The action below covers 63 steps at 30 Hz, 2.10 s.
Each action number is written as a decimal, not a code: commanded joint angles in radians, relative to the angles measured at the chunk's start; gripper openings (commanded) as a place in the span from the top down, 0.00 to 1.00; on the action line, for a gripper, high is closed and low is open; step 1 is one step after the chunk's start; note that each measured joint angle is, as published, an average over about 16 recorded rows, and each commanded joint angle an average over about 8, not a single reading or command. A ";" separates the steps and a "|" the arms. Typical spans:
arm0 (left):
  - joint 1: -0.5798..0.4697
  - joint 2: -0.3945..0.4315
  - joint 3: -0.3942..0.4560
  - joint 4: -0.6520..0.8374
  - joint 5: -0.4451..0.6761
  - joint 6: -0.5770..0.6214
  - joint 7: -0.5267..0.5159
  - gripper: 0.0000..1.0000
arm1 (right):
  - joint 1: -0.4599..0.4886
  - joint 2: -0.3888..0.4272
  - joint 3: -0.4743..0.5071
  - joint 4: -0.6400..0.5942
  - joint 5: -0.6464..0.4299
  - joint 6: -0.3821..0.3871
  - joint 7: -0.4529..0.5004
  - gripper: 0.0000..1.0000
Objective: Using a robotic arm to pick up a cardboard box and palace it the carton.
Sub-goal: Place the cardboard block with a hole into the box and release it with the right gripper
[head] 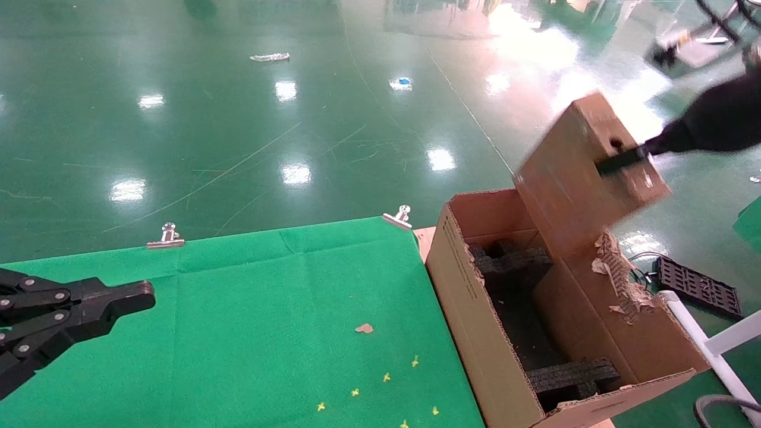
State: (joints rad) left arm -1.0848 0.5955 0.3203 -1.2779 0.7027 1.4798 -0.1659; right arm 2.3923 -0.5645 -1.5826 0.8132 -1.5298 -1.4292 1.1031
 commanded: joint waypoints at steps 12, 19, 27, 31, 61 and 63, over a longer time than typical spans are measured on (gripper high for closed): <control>0.000 0.000 0.000 0.000 0.000 0.000 0.000 0.00 | -0.134 0.001 -0.060 -0.154 -0.019 -0.002 0.016 1.00; 0.000 0.000 0.001 0.000 0.000 0.000 0.000 0.00 | -0.215 -0.043 -0.082 -0.243 -0.025 0.035 0.007 1.00; 0.000 0.000 0.001 0.000 -0.001 0.000 0.000 0.00 | -0.318 -0.103 -0.091 -0.338 -0.012 0.095 0.006 1.00; 0.000 0.000 0.001 0.000 -0.001 0.000 0.001 0.00 | -0.391 -0.133 -0.089 -0.389 0.007 0.140 0.005 1.00; 0.000 -0.001 0.002 0.000 -0.001 -0.001 0.001 0.00 | -0.655 -0.249 -0.016 -0.662 0.155 0.342 -0.199 0.00; 0.000 -0.001 0.002 0.000 -0.001 -0.001 0.001 0.00 | -0.650 -0.257 -0.021 -0.671 0.148 0.338 -0.206 0.00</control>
State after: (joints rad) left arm -1.0852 0.5947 0.3223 -1.2779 0.7014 1.4790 -0.1649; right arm 1.7411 -0.8201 -1.6017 0.1446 -1.3790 -1.0908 0.9008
